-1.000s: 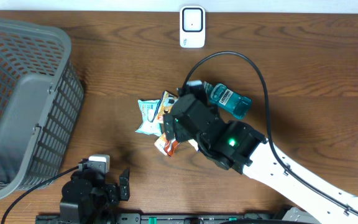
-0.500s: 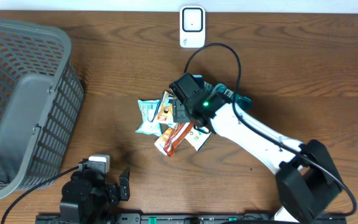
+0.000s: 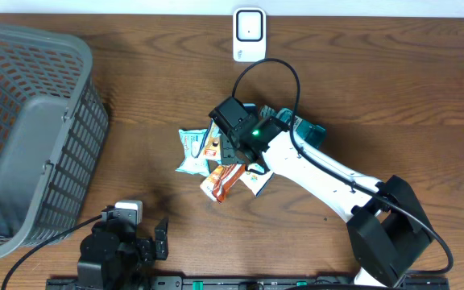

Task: Scan the item barcode

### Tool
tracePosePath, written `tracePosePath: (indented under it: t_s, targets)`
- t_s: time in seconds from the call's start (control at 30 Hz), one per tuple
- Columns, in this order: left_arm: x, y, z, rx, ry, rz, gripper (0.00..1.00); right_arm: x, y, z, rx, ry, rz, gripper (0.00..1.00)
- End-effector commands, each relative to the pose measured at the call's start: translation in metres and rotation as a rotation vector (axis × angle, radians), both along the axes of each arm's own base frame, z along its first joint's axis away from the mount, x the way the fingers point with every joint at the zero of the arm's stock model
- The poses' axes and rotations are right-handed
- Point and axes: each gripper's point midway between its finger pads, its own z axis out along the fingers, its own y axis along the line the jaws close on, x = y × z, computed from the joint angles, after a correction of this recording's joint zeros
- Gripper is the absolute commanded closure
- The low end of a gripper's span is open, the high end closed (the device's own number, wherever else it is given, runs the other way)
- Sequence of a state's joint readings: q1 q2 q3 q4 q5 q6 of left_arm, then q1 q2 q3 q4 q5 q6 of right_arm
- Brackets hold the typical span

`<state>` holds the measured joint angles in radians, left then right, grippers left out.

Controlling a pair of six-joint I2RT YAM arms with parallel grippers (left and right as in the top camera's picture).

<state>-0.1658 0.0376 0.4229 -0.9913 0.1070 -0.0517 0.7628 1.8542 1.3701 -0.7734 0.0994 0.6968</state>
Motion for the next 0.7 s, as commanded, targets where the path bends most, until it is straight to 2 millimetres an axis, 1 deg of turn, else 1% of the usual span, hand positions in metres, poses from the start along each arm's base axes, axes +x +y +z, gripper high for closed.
tracePosePath:
  t_s: [0.0, 0.17, 0.37, 0.5, 0.67]
  targets:
    - [-0.001, -0.003, 0.001, -0.004, -0.002, -0.018, 0.02, -0.005, -0.001, -0.004, -0.023, 0.019, -0.005, 0.45]
    - [-0.001, -0.003, 0.001, -0.004, -0.002, -0.018, 0.02, -0.012, 0.003, -0.008, -0.036, 0.033, 0.013, 0.44]
    - [-0.001, -0.003, 0.001, -0.004, -0.002, -0.018, 0.02, -0.018, 0.003, -0.025, -0.072, 0.071, 0.024, 0.47]
    - [-0.001, -0.003, 0.001, -0.004, -0.002, -0.018, 0.02, -0.019, 0.002, -0.033, -0.084, 0.087, 0.024, 0.55]
    - [-0.001, -0.003, 0.001, -0.004, -0.002, -0.018, 0.02, -0.024, -0.003, -0.034, -0.106, 0.107, 0.024, 0.74]
